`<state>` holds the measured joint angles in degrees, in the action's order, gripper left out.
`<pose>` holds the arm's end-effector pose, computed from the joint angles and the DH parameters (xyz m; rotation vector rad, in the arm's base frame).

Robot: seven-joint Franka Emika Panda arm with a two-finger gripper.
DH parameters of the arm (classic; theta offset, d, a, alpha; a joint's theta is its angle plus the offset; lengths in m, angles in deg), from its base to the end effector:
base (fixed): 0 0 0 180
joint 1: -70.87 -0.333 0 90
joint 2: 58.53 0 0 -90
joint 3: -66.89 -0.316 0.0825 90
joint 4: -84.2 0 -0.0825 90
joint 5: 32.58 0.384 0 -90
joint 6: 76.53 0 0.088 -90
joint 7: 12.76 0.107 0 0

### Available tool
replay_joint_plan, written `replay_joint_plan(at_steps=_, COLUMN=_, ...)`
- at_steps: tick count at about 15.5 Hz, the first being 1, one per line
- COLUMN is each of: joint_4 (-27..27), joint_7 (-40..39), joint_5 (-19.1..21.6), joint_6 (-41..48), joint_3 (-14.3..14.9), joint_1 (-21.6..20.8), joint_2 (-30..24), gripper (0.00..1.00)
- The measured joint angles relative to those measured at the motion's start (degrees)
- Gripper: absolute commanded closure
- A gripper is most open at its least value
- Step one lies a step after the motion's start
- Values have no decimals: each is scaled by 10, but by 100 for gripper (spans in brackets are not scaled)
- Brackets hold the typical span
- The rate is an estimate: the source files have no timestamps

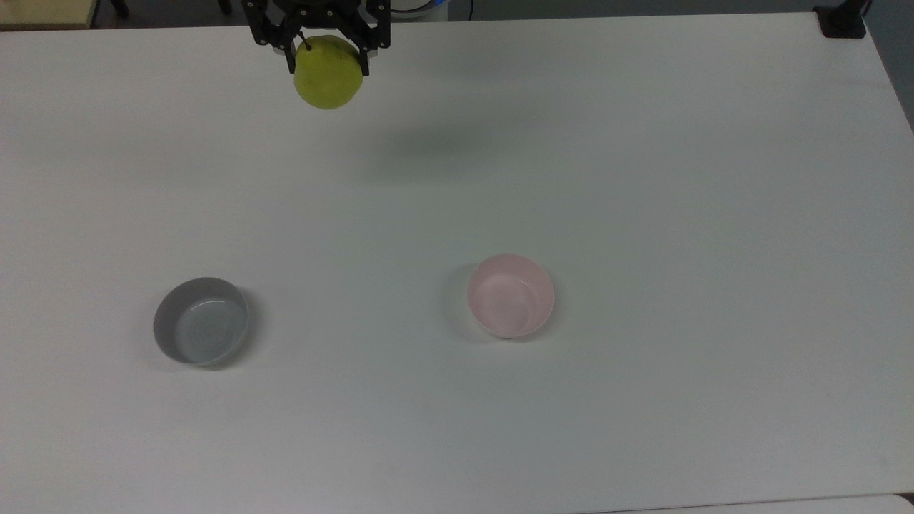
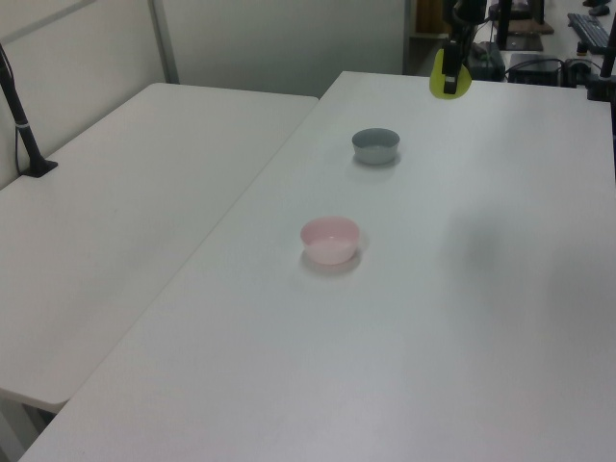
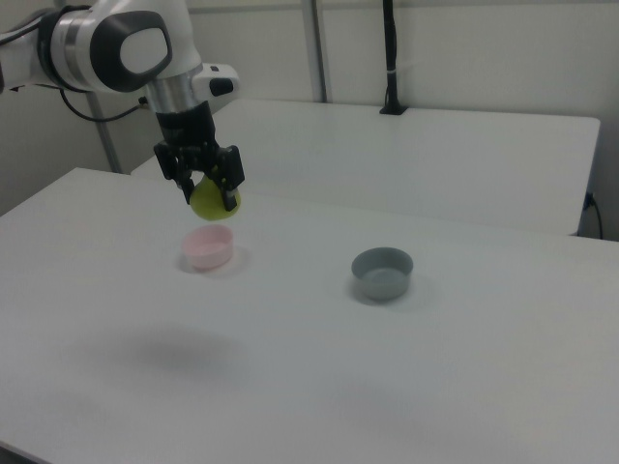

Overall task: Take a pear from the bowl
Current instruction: 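Lift the pear out of the pink bowl and carry it away, then lower the held pear onto the bare table beside the bowls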

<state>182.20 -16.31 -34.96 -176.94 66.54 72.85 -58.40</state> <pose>0.5669 -0.0198 0.5728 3.0977 0.0623 0.0587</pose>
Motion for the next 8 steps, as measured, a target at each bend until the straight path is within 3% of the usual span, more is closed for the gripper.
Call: replay_joint_plan(at_steps=8, joint_4=79, joint_7=-5, joint_5=-18, joint_6=-57, joint_3=-9, joint_1=-9, joint_2=26, gripper=71)
